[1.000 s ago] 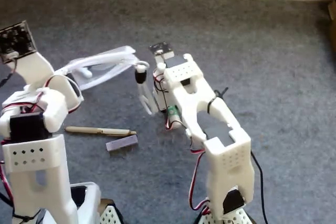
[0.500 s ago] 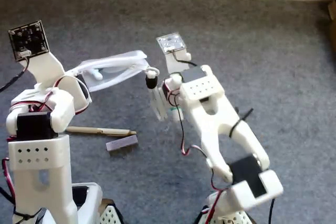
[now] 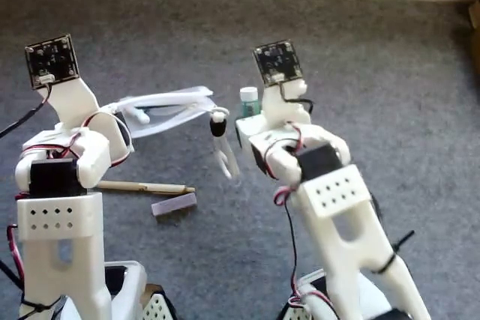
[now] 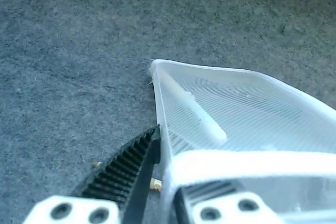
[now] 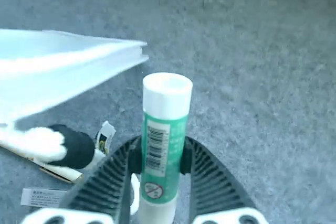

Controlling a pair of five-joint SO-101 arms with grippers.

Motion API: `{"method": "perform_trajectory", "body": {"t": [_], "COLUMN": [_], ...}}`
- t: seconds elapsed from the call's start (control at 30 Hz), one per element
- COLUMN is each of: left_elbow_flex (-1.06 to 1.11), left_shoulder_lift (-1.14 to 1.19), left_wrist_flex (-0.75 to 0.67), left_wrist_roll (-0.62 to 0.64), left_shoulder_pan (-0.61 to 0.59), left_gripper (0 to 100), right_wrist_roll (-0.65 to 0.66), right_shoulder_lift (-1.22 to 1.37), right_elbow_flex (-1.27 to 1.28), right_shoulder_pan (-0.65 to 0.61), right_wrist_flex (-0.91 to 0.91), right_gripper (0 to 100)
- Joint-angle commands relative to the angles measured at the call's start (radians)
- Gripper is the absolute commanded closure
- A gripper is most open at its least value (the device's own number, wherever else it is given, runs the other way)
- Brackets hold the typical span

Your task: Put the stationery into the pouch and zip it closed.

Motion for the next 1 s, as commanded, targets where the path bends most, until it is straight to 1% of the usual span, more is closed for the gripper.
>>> {"method": "perform_trajectory", "body": {"t": [0.0,0.2,0.33,0.53,0.7,0.87,0.97], "left_elbow_flex": [-0.016,-0.002,-0.005,-0.004,-0.007,-0.008,-0.008], "left_shoulder_lift": [-0.027,-0.025,-0.025,-0.025,-0.025,-0.025,-0.025], "left_wrist_flex": [-0.009,-0.009,-0.009,-0.009,-0.009,-0.009,-0.023], "left_wrist_roll": [0.0,0.028,0.032,0.032,0.032,0.032,0.032], "left_shoulder_pan": [0.018,0.016,-0.004,-0.01,-0.01,-0.01,-0.01], "left_gripper": [99,99,99,99,99,99,99], "right_wrist_roll": [-0.012,-0.014,-0.014,-0.009,-0.005,-0.003,-0.003], "right_shoulder_lift": [-0.174,-0.384,-0.479,-0.493,-0.493,-0.493,-0.492], "right_elbow_flex": [-0.004,-0.007,-0.002,0.016,0.157,0.387,0.484], "right_shoulder_pan": [-0.025,-0.145,-0.236,-0.332,-0.357,-0.357,-0.364], "right_wrist_flex": [-0.021,-0.031,-0.114,-0.272,-0.53,-0.897,-1.064], "right_gripper": [99.3,99.3,99.3,99.3,99.3,99.3,99.3]}}
